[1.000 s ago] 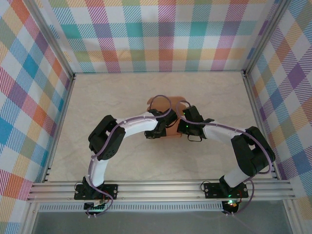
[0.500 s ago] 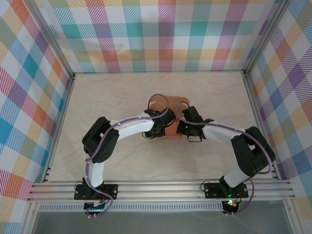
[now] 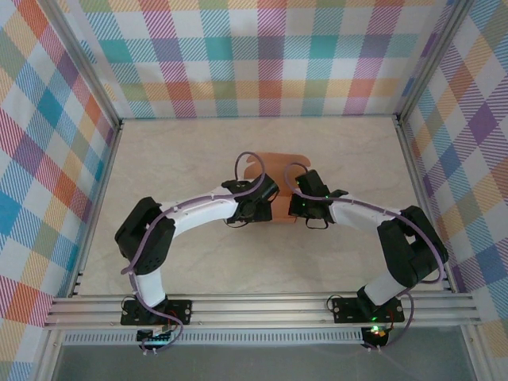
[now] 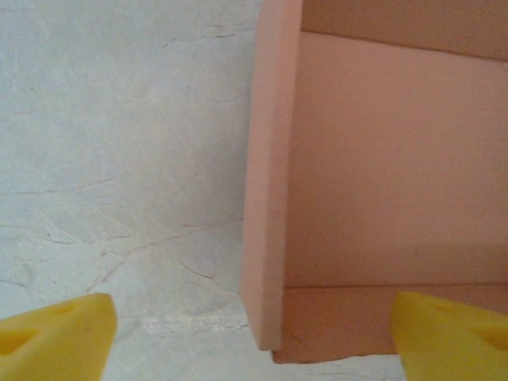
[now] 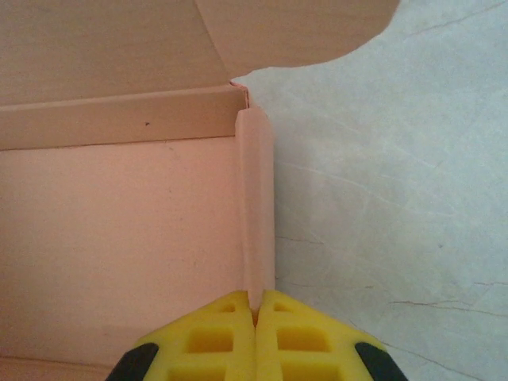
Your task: Fold the paper box
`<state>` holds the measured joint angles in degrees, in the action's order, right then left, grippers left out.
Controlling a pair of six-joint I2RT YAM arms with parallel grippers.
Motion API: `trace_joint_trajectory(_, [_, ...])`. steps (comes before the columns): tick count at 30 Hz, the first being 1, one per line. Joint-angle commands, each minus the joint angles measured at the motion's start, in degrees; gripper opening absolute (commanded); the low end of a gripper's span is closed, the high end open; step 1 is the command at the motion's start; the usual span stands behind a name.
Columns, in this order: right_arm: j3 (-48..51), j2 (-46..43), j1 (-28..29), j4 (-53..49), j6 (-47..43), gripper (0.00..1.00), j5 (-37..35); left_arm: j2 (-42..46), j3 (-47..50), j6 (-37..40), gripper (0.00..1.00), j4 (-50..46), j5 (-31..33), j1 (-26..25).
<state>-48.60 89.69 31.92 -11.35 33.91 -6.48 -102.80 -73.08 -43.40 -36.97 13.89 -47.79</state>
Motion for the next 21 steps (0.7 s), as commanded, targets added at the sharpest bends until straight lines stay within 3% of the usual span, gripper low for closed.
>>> trace_joint_trajectory(1, [-1.8, 0.3, 0.3, -1.7, -1.4, 0.00, -1.5, 5.2, 3.6, 0.3, 0.99, 4.7, -0.6, 1.6])
trace_joint_trajectory(5, [-2.6, 1.0, 0.3, -3.6, -2.2, 0.00, -3.9, 11.6, 8.6, 1.4, 1.00, 10.1, 1.2, 2.0])
trace_joint_trajectory(15, [-6.2, 5.1, 0.9, -10.5, -3.5, 0.00, -10.8, 23.7, 17.1, 3.2, 1.00, 13.0, 6.4, 6.5])
trace_joint_trajectory(21, [-6.9, 5.1, 1.2, -10.8, -3.2, 0.23, -11.1, 25.3, 20.0, 2.9, 1.00, 14.1, 4.2, 9.6])
